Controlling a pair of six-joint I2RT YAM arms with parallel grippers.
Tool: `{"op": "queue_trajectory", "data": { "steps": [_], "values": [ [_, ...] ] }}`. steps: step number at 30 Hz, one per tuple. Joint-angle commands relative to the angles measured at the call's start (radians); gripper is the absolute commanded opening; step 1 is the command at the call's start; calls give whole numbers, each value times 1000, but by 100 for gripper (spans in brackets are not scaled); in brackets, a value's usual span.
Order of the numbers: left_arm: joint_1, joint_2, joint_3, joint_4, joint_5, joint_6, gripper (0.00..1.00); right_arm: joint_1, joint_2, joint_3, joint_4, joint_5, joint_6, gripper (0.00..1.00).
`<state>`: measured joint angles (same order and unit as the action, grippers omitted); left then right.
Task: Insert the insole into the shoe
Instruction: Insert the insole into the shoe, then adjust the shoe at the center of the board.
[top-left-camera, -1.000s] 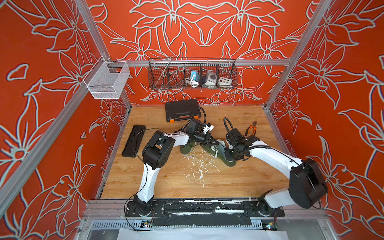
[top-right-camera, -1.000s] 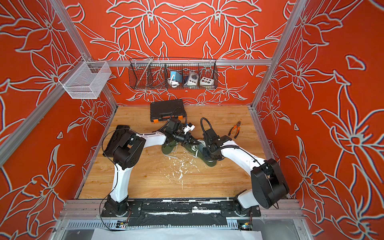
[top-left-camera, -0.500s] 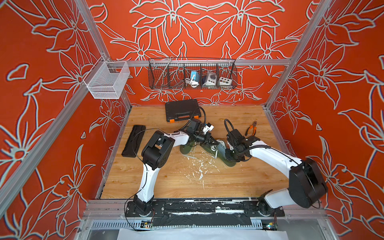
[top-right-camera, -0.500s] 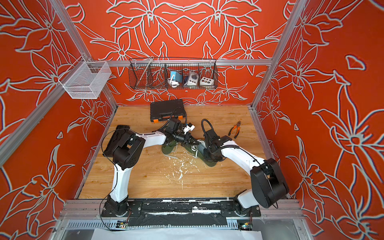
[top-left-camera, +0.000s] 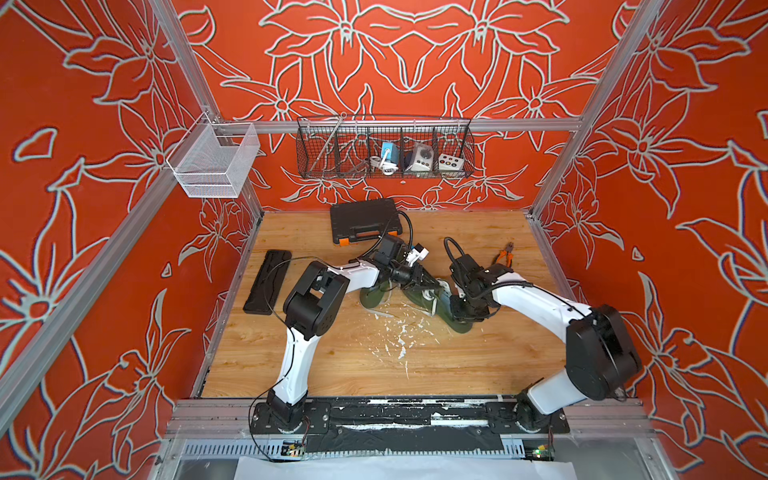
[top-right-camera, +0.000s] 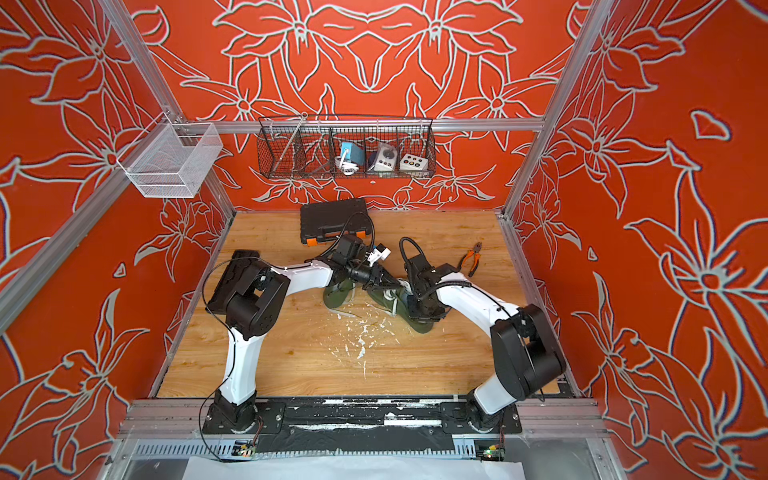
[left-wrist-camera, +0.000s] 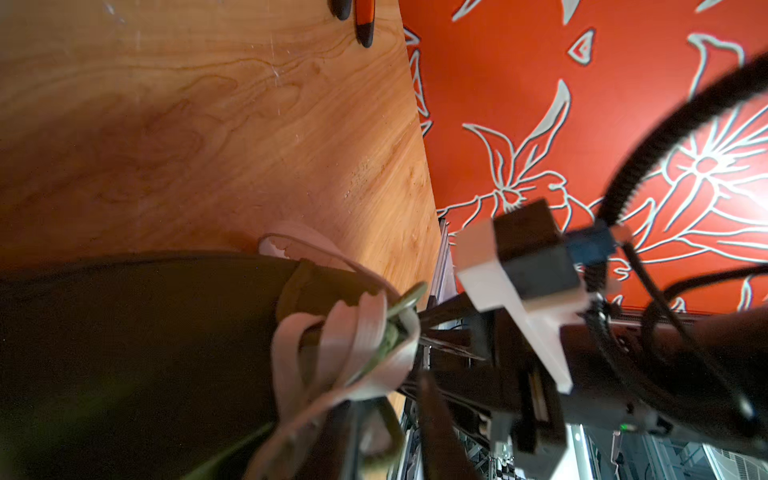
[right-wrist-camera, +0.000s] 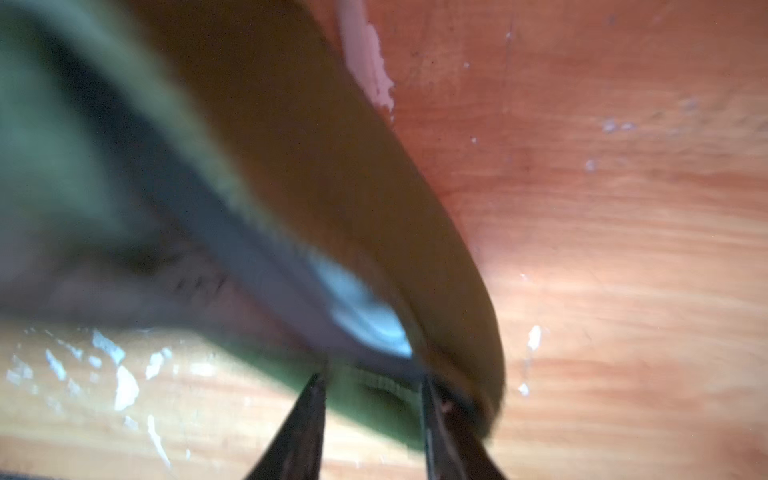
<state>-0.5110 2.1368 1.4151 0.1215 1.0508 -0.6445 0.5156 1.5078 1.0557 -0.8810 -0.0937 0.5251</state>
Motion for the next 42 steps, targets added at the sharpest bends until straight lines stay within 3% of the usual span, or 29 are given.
{"op": "queue_trajectory", "data": {
  "steps": [1,6,13,18,22,26,29,35,38,42],
  "values": [
    [-3,-62,78,-83,-36,62,41,1,-81,44,-161,73,-33,49],
    [13,-98,172,-222,-100,133,52,-6,-50,79,-210,147,-118,61],
    [102,-225,176,-371,-217,233,63,-8,55,139,-108,183,-278,67],
    [236,-330,67,-450,-274,326,71,-10,179,212,-69,162,-350,67],
    [350,-373,-74,-468,-256,377,74,-16,248,237,-27,123,-377,67],
    [396,-411,-200,-418,-233,380,75,-19,294,242,-6,102,-390,65],
    [396,-398,-248,-397,-207,387,75,-22,295,240,2,82,-385,57],
    [389,-385,-346,-338,-208,378,75,-25,276,227,8,44,-329,19],
    [384,-387,-398,-324,-239,381,75,-28,268,210,27,9,-286,6],
    [373,-399,-444,-319,-284,393,75,-35,238,189,50,-32,-205,0]
  ]
}}
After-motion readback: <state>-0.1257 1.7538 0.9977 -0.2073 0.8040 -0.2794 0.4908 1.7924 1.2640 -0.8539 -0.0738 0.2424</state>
